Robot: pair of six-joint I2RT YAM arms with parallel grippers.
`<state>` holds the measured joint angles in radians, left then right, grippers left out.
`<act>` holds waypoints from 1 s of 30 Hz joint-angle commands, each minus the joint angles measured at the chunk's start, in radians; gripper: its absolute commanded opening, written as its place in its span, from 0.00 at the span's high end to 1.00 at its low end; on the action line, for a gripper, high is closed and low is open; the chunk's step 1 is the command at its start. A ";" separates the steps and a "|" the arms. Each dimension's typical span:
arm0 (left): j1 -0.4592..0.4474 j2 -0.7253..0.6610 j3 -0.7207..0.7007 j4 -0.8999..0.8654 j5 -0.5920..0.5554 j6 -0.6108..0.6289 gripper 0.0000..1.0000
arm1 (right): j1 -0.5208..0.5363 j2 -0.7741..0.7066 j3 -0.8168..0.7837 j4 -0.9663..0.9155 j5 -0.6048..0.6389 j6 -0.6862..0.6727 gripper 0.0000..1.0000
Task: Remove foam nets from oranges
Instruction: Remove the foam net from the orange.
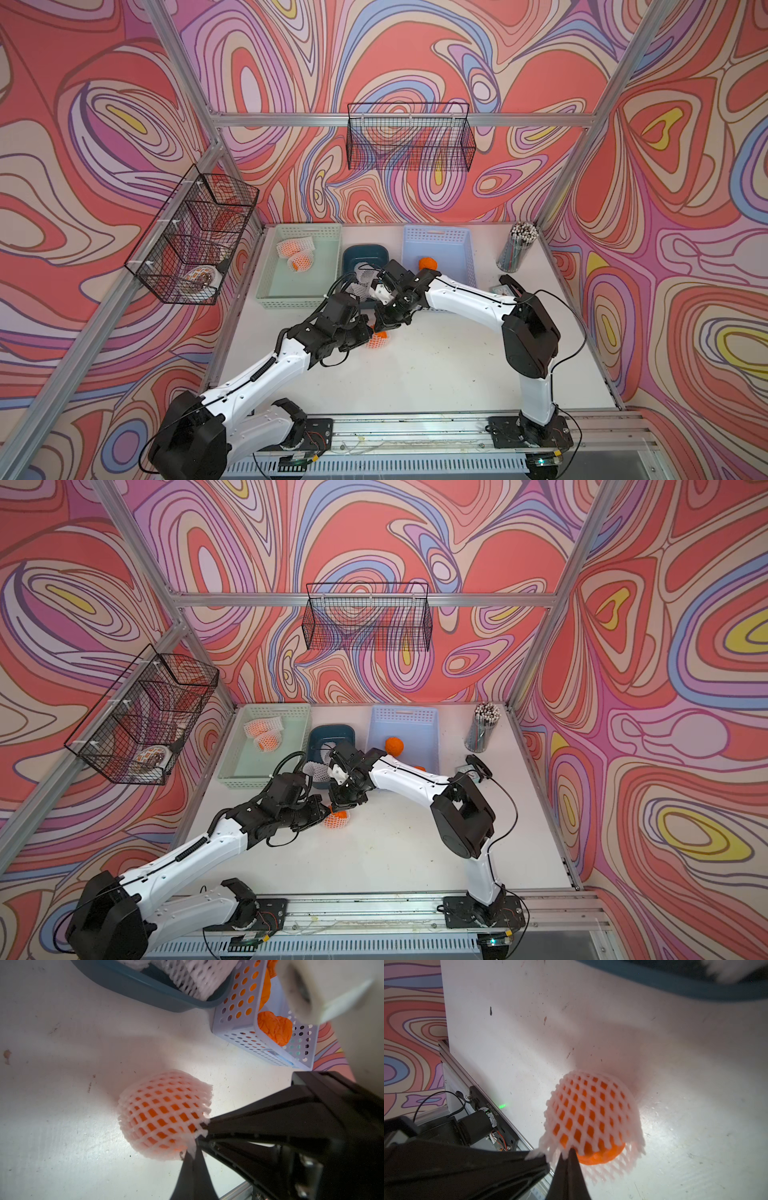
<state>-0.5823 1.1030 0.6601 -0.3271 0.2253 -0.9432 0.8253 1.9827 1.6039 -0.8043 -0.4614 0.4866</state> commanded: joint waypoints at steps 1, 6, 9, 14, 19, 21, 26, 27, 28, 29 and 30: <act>0.003 -0.023 0.016 -0.026 -0.030 -0.015 1.00 | -0.027 -0.048 0.002 -0.049 0.039 0.012 0.91; 0.003 -0.013 0.009 -0.018 -0.020 -0.022 1.00 | -0.045 -0.058 -0.023 -0.073 0.066 -0.002 0.64; 0.003 -0.017 0.010 -0.012 -0.022 -0.023 1.00 | -0.048 -0.045 -0.040 -0.060 0.057 -0.004 0.60; 0.003 -0.017 0.013 -0.023 -0.017 -0.017 1.00 | -0.054 -0.020 -0.042 -0.025 0.040 -0.001 0.58; 0.004 -0.037 -0.005 -0.021 -0.019 -0.031 1.00 | -0.063 0.003 -0.059 0.035 0.008 0.006 0.57; 0.004 -0.040 -0.008 -0.025 -0.018 -0.030 1.00 | -0.066 0.015 -0.061 0.053 -0.006 0.010 0.58; 0.004 -0.048 -0.014 -0.027 -0.018 -0.034 1.00 | -0.069 0.023 -0.093 0.079 -0.006 0.017 0.61; 0.003 -0.048 -0.013 -0.028 -0.018 -0.034 1.00 | -0.072 0.022 -0.100 0.088 -0.009 0.020 0.62; 0.003 -0.048 -0.014 -0.030 -0.020 -0.032 1.00 | -0.073 0.022 -0.104 0.090 -0.010 0.021 0.62; 0.003 -0.047 -0.014 -0.033 -0.020 -0.031 1.00 | -0.072 0.022 -0.104 0.090 -0.011 0.021 0.62; 0.004 -0.045 -0.015 -0.036 -0.020 -0.029 1.00 | -0.073 0.025 -0.106 0.093 -0.019 0.021 0.62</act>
<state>-0.5823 1.0729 0.6582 -0.3424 0.2173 -0.9653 0.7582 1.9873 1.5085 -0.7433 -0.4641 0.5003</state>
